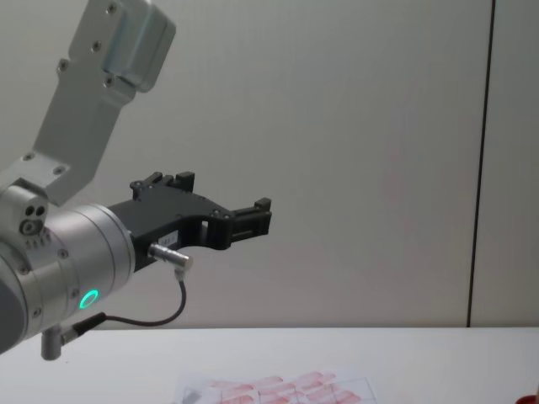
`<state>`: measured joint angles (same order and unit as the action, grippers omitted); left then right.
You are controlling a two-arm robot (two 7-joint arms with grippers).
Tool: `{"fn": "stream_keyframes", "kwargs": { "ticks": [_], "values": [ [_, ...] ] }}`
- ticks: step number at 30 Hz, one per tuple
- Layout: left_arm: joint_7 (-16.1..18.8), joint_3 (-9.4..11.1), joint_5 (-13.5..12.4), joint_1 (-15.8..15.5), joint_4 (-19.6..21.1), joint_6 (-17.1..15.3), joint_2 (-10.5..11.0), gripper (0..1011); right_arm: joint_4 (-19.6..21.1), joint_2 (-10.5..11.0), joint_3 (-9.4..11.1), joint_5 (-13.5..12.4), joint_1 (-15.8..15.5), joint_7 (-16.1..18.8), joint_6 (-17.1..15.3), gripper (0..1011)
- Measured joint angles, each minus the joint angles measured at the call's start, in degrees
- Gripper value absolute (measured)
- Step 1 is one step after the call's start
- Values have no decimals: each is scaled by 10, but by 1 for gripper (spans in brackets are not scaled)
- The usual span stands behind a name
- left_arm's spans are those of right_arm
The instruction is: Use the one hand to pick up the stamp and affix it onto the A4 paper.
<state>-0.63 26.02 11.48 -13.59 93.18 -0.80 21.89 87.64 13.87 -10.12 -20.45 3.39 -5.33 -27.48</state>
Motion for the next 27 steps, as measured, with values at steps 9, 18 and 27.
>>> {"fn": "stream_keyframes", "kwargs": {
  "ticks": [9, 18, 27],
  "values": [
    [0, 0, 0, 0, 0, 0, 0, 1001, 33, 3, -1, 13, -7, 10, 12, 222],
    [0, 0, 0, 0, 0, 0, 0, 1001, 86, 8, -4, 34, -13, 29, 31, 222],
    [0, 0, 0, 0, 0, 0, 0, 1001, 133, 9, -15, 56, -17, 71, 39, 222]
  ]
}}
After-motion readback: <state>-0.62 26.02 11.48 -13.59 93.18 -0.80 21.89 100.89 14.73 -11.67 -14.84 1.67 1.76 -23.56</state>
